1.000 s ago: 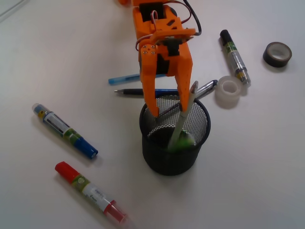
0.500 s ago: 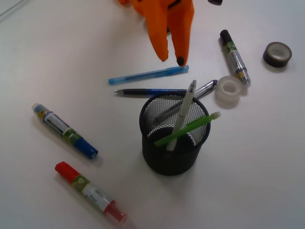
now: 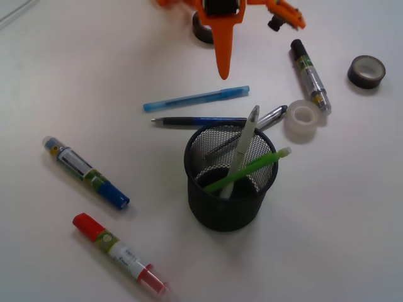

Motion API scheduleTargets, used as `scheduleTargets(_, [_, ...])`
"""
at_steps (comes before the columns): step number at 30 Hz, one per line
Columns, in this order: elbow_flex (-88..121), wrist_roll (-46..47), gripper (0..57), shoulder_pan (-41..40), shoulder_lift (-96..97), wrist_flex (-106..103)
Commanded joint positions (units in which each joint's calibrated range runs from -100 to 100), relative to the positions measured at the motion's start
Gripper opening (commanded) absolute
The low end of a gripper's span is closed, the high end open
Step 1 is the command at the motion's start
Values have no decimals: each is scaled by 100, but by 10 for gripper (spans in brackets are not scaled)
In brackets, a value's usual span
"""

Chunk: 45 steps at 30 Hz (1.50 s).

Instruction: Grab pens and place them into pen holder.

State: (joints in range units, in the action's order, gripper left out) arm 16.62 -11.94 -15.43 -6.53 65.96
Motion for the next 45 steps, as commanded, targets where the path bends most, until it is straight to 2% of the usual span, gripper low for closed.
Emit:
scheduleTargets(1, [140,-112,165,-39,318,123])
scheduleTargets(9, [122,-147,165,-39,1482,132])
scheduleTargets(20, [122,-156,163,-39,2120,-78])
scheduleTargets(22, [168,-137,134,-39,2171,-297])
scheduleTargets(26, [177,-98,9,-39,2426,-586])
scheduleTargets(30, [113,-103,4,-39,2528,-664])
scheduleTargets(39, [140,-874,4,163,360,-218])
scheduleTargets(45, [140,-1792,4,298,-1212,-1303])
